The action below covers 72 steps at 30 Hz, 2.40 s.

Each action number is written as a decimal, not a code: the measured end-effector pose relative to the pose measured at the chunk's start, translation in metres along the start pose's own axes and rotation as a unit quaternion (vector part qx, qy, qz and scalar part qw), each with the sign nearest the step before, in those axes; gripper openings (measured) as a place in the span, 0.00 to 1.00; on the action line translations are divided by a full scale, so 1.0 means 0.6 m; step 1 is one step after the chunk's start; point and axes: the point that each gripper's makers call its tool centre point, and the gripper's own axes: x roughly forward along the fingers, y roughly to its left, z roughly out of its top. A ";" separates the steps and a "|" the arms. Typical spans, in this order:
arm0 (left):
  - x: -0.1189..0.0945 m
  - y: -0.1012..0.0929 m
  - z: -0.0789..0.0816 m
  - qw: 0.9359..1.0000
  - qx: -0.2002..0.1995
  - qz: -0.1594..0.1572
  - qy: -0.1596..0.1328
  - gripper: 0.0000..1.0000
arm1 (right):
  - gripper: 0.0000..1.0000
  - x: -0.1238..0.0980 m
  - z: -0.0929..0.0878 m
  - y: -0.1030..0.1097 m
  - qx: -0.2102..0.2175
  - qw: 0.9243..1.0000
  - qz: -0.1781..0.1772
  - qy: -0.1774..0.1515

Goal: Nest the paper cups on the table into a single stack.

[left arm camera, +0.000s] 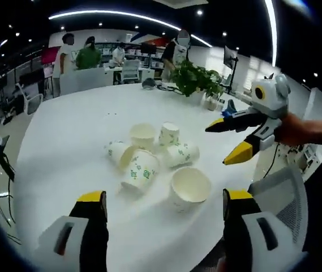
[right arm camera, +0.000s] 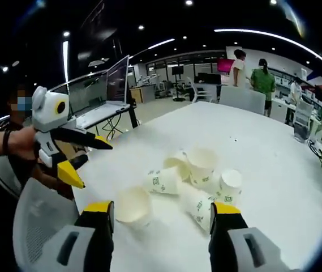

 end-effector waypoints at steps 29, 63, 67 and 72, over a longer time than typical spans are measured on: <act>-0.030 0.024 -0.032 1.000 -0.017 0.023 -0.005 0.84 | 0.53 0.106 0.072 -0.088 -0.149 0.986 0.029 0.076; -0.041 0.013 -0.063 0.999 -0.021 0.029 0.017 0.80 | 0.22 0.250 -0.012 -0.119 -0.319 0.908 0.094 0.255; -0.042 0.012 -0.063 0.999 -0.023 0.029 0.017 0.79 | 0.15 0.264 -0.008 -0.122 -0.321 0.909 0.088 0.253; -0.044 0.013 -0.063 0.999 -0.025 0.029 0.018 0.78 | 0.01 0.263 -0.010 -0.127 -0.310 0.912 0.083 0.256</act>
